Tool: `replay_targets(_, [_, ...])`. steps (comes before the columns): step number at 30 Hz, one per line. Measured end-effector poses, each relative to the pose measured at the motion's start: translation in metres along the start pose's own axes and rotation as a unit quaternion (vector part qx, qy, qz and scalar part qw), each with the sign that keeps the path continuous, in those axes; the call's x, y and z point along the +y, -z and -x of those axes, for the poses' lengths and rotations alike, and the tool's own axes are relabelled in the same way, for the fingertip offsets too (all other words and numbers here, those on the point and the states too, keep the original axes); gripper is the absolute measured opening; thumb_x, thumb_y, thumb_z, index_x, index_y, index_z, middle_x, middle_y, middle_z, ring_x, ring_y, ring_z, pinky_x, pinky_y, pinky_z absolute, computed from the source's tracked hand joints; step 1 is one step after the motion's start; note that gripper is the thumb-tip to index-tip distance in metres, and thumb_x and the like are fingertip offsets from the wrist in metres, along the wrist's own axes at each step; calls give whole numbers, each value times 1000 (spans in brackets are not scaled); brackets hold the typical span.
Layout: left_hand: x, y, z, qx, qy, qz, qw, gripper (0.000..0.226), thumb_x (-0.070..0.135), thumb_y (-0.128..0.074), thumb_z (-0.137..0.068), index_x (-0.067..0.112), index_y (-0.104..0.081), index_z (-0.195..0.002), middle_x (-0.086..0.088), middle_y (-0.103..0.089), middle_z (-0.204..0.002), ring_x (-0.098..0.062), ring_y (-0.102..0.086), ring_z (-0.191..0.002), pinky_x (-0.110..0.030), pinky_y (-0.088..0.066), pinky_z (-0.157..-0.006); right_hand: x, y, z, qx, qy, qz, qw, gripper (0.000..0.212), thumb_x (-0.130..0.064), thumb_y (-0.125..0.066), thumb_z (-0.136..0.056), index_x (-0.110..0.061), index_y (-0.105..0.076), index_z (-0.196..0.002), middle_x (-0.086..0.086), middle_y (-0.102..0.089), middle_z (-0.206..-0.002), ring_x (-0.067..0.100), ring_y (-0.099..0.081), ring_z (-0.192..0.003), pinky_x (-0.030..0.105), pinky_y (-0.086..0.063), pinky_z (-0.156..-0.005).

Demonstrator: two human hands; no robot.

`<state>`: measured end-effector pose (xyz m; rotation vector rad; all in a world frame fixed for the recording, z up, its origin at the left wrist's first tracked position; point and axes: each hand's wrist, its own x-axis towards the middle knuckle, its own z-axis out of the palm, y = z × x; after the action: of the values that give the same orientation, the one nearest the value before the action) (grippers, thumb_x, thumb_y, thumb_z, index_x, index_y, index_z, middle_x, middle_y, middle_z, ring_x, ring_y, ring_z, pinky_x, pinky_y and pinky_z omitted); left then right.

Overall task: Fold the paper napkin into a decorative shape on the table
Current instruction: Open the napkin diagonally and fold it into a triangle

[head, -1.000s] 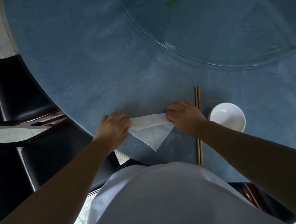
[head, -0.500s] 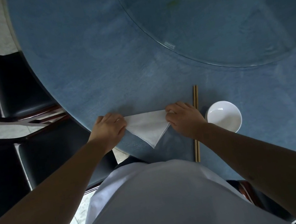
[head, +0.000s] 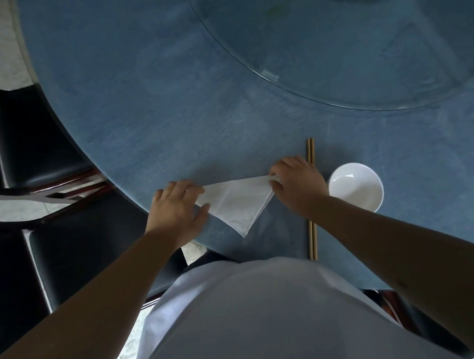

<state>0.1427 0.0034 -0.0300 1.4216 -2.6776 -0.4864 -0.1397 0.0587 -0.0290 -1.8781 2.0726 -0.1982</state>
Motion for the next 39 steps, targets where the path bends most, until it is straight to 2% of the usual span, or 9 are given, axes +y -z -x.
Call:
replay_targets(3, [20, -7, -1, 7, -22, -8, 1000, 46, 45, -44, -87, 16, -59, -119, -5, -61, -123, -29, -53, -113, -44, -39, -88, -9, -5, 1, 0, 18, 2, 1000, 10, -27, -58, -85, -18, -62, -87, 3, -60, -95, 26, -54, -94, 36, -39, -76])
replay_targets(6, [38, -22, -2, -32, -15, -15, 999, 59, 43, -45, -92, 10, -42, -141, -8, -45, -148, -26, -36, -138, -48, -33, -104, -22, -12, 6, 13, 102, 26, 994, 6, -23, -64, -81, -18, -63, -81, 3, -61, -88, 29, -58, -88, 37, -44, -74])
replay_targets(10, [46, -42, 2, -100, 5, -48, 994, 71, 45, -32, -94, 6, -16, -152, -10, -13, -161, -24, -9, -148, -48, -12, -118, -24, -20, 13, -34, 170, 77, 982, 34, -30, -62, -80, -19, -58, -112, 4, -56, -125, 27, -52, -115, 44, -43, -89])
replay_targets(14, [41, -49, 7, -103, 14, -74, 992, 76, 48, -36, -93, 6, -12, -152, -11, -10, -162, -26, -6, -149, -48, -11, -118, -17, -27, 36, -93, 110, 115, 983, 70, -48, -50, -86, -11, -36, -144, 8, -32, -154, 26, -29, -140, 46, -29, -108])
replay_targets(20, [39, -47, 6, -110, 52, -61, 991, 95, 67, -36, -84, 10, -2, -152, -8, -1, -163, -24, 6, -149, -48, -3, -119, -11, -33, 49, -125, 21, 116, 985, 83, -60, -33, -88, -10, -14, -151, 11, -14, -159, 26, -9, -146, 46, -15, -114])
replay_targets(25, [35, -43, 10, -125, 56, -66, 988, 108, 80, -36, -75, 12, -5, -153, -10, 0, -163, -33, 6, -148, -56, -5, -117, -18, -39, 52, -110, -31, 93, 989, 91, -64, -30, -88, -4, -4, -150, 16, -5, -160, 28, -1, -147, 42, -8, -117])
replay_targets(31, [47, -44, 7, -139, 89, -75, 983, 113, 90, -24, -69, 18, 6, -152, -7, 14, -162, -32, 17, -146, -60, 5, -112, -30, -38, 48, -84, -98, 50, 990, 90, -65, -26, -88, -6, 1, -150, 14, 3, -160, 26, 6, -146, 41, -2, -116])
replay_targets(36, [62, -49, 8, -130, 71, -57, 987, 92, 69, -27, -86, 13, 4, -152, -7, 10, -162, -25, 15, -147, -57, 0, -118, -45, -34, 29, -39, -10, -32, 999, 70, -42, -46, -93, -6, -22, -148, 13, -18, -158, 23, -11, -146, 40, -8, -116])
replay_targets(39, [60, -51, 12, -126, 56, -37, 990, 87, 63, -33, -90, 10, -3, -153, -9, 4, -163, -26, 9, -148, -53, -5, -118, -50, -39, 21, -79, 35, -11, 996, 70, -40, -46, -93, -7, -20, -148, 11, -16, -159, 21, -8, -146, 38, -6, -116])
